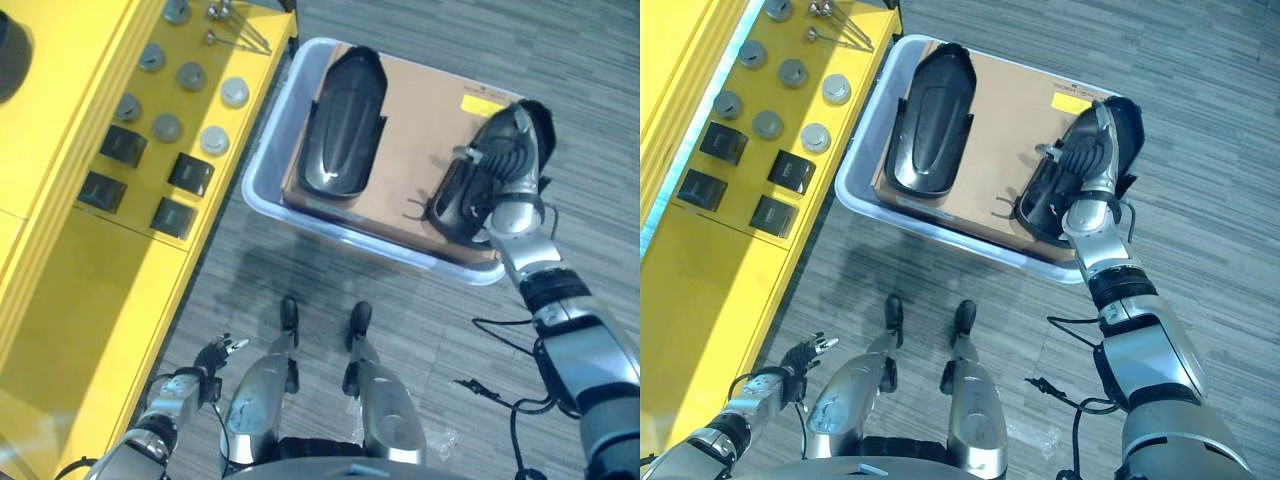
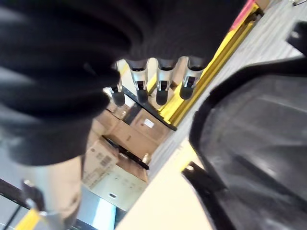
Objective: Move parts from the plastic box to the shelf.
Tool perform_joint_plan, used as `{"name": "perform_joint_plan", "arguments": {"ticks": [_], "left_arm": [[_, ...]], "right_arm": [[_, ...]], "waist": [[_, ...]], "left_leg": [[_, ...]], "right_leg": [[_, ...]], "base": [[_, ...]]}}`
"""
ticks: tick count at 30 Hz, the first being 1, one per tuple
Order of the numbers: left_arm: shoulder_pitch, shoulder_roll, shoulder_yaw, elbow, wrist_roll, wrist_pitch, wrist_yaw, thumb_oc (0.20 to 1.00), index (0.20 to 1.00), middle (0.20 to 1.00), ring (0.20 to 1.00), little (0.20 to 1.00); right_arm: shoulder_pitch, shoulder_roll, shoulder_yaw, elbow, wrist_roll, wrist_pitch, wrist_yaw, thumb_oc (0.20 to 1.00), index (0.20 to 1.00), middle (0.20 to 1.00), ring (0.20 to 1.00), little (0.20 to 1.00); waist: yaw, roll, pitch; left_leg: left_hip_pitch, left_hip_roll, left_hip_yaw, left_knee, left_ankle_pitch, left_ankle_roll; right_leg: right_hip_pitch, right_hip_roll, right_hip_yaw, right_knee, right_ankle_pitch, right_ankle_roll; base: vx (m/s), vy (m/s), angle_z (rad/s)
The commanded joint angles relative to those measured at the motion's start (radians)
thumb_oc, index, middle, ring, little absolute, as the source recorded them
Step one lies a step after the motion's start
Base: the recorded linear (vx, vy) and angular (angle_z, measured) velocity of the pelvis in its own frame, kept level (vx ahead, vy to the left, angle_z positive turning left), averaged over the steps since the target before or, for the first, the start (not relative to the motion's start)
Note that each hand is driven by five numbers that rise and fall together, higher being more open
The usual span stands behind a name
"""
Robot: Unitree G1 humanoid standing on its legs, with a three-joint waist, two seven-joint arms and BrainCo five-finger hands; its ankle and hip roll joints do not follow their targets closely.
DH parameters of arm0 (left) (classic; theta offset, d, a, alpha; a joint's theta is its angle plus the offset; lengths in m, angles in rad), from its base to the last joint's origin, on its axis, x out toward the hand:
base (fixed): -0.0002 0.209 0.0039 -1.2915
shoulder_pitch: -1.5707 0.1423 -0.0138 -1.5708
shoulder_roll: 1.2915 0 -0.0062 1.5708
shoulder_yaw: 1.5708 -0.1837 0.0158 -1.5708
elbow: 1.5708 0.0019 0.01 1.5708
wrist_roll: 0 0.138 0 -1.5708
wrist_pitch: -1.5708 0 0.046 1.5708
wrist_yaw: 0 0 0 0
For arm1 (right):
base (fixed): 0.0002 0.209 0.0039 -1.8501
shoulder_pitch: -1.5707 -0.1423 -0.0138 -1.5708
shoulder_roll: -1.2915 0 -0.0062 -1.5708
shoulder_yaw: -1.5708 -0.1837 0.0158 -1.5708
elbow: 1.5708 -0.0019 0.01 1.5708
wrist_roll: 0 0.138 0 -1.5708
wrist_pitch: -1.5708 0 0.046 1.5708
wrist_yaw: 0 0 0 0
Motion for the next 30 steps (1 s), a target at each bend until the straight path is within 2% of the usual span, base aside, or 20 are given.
{"name": "perform_joint_plan", "arguments": {"ticks": [1, 8, 17, 19, 22, 23, 24, 25, 26, 27, 30], "left_arm": [[0.041, 0.0, -0.014, 0.044, -0.008, 0.009, -0.006, 1.0, 1.0, 1.0, 1.0, 1.0], [0.042, -0.01, -0.027, 0.042, -0.019, 0.008, 0.007, 1.0, 1.0, 1.0, 1.0, 1.0], [0.031, 0.004, -0.028, 0.036, -0.04, 0.006, 0.01, 1.0, 1.0, 1.0, 1.0, 1.0], [0.026, 0.004, -0.031, 0.027, -0.047, 0.014, 0.006, 1.0, 1.0, 1.0, 1.0, 1.0], [0.02, 0.006, -0.034, 0.019, -0.048, 0.022, -0.001, 1.0, 1.0, 1.0, 1.0, 1.0], [0.019, 0.006, -0.034, 0.018, -0.048, 0.023, -0.001, 1.0, 1.0, 1.0, 1.0, 1.0], [0.017, 0.006, -0.034, 0.02, -0.044, 0.022, -0.004, 1.0, 1.0, 1.0, 1.0, 1.0], [0.015, 0.008, -0.035, 0.019, -0.041, 0.022, -0.008, 1.0, 1.0, 1.0, 1.0, 1.0], [0.014, 0.01, -0.035, 0.017, -0.037, 0.021, -0.009, 1.0, 1.0, 1.0, 1.0, 1.0], [0.013, 0.015, -0.034, 0.018, -0.034, 0.018, -0.013, 1.0, 1.0, 1.0, 1.0, 1.0], [0.009, 0.02, -0.033, 0.013, -0.029, 0.021, -0.016, 1.0, 1.0, 1.0, 1.0, 1.0]], "right_arm": [[0.008, -0.079, -0.004, -0.006, -0.015, -0.029, -0.06, 1.0, 1.0, 1.0, 1.0, 1.0], [0.038, -0.094, -0.053, 0.057, 0.031, 0.08, -0.128, 1.0, 1.0, 1.0, 1.0, 1.0], [0.074, -0.078, -0.081, 0.148, 0.066, 0.156, -0.205, 1.0, 1.0, 1.0, 1.0, 1.0], [0.079, -0.068, -0.085, 0.17, 0.075, 0.187, -0.172, 1.0, 1.0, 1.0, 1.0, 1.0], [0.084, -0.047, -0.058, 0.207, 0.105, 0.25, -0.029, 1.0, 1.0, 1.0, 1.0, 1.0], [0.083, -0.045, -0.053, 0.213, 0.11, 0.251, -0.013, 1.0, 1.0, 1.0, 1.0, 1.0], [0.081, -0.038, -0.041, 0.233, 0.125, 0.261, 0.034, 0.853, 0.853, 0.853, 0.853, 0.853], [0.079, -0.031, -0.028, 0.252, 0.134, 0.285, 0.086, 0.58, 0.58, 0.58, 0.58, 0.58], [0.078, -0.027, -0.015, 0.268, 0.15, 0.292, 0.119, 0.492, 0.492, 0.492, 0.492, 0.492], [0.068, -0.02, 0.002, 0.303, 0.184, 0.316, 0.206, 0.2, 0.2, 0.2, 0.2, 0.2], [0.06, -0.014, 0.014, 0.339, 0.188, 0.332, 0.272, 0.2, 0.2, 0.2, 0.2, 0.2]], "waist": [[0.008, -0.029, -0.09], [-0.003, -0.023, -0.08], [-0.006, -0.008, -0.06], [-0.007, -0.003, -0.056], [-0.004, 0.0, -0.049], [-0.003, 0.0, -0.049], [-0.001, -0.001, -0.047], [0.002, -0.001, -0.046], [0.004, -0.001, -0.044], [0.011, -0.002, -0.043], [0.017, -0.002, -0.042]], "left_leg": [[-0.01, 0.009, -0.011, 0.102, -0.174, -0.021], [-0.013, 0.008, -0.011, 0.1, -0.174, -0.022], [-0.034, 0.003, -0.021, 0.103, -0.169, -0.022], [-0.04, 0.001, -0.023, 0.104, -0.168, -0.022], [-0.047, 0.0, -0.026, 0.11, -0.167, -0.022], [-0.047, 0.0, -0.026, 0.111, -0.166, -0.022], [-0.049, 0.0, -0.028, 0.113, -0.166, -0.023], [-0.052, 0.0, -0.03, 0.116, -0.166, -0.023], [-0.054, 0.0, -0.031, 0.119, -0.165, -0.023], [-0.055, 0.0, -0.034, 0.122, -0.165, -0.023], [-0.056, 0.001, -0.036, 0.123, -0.162, -0.024]], "right_leg": [[0.006, -0.042, 0.015, 0.071, -0.154, 0.053], [0.0, -0.041, 0.024, 0.065, -0.149, 0.054], [-0.025, -0.043, 0.023, 0.076, -0.15, 0.052], [-0.03, -0.044, 0.024, 0.077, -0.149, 0.051], [-0.036, -0.047, 0.021, 0.081, -0.149, 0.048], [-0.036, -0.047, 0.02, 0.081, -0.148, 0.048], [-0.036, -0.048, 0.019, 0.081, -0.149, 0.046], [-0.037, -0.049, 0.017, 0.083, -0.149, 0.045], [-0.039, -0.05, 0.014, 0.085, -0.149, 0.044], [-0.037, -0.051, 0.01, 0.088, -0.151, 0.041], [-0.037, -0.052, 0.004, 0.09, -0.152, 0.04]], "base": [[0.03, -0.012, -0.04], [0.01, -0.001, -0.03], [0.0, 0.001, -0.04], [0.0, 0.0, 0.0], [0.0, 0.0, 0.0], [0.0, 0.0, 0.0], [0.0, 0.0, 0.0], [0.0, 0.0, 0.0], [0.02, -0.048, 0.06], [0.01, -0.044, 0.08], [0.01, -0.03, 0.1]]}}
